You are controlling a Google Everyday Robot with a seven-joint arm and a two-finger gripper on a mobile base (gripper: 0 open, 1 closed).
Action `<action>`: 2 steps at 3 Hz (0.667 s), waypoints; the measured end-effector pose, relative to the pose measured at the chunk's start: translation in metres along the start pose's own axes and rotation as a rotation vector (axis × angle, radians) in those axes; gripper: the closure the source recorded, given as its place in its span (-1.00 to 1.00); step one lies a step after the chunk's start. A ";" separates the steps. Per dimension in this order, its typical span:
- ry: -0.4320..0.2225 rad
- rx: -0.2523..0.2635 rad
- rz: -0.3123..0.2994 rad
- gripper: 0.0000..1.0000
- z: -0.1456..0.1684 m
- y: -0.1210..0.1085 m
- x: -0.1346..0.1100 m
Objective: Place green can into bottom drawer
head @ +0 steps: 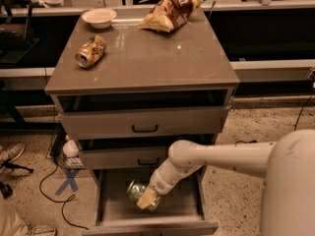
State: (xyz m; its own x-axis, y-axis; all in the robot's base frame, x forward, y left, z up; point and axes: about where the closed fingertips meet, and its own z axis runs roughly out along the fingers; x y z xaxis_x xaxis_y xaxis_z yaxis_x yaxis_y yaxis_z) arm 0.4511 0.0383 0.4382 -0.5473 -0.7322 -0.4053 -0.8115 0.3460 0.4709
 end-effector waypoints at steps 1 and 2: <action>-0.002 -0.034 0.005 1.00 0.103 -0.010 0.000; -0.005 -0.038 0.012 1.00 0.107 -0.010 0.003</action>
Offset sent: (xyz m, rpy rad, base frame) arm -0.0087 0.0435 -0.0685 0.0107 0.0205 0.0093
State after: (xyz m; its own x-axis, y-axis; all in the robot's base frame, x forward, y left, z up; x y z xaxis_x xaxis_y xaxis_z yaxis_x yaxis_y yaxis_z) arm 0.4360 0.0956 0.3487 -0.5578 -0.7253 -0.4034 -0.7968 0.3322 0.5047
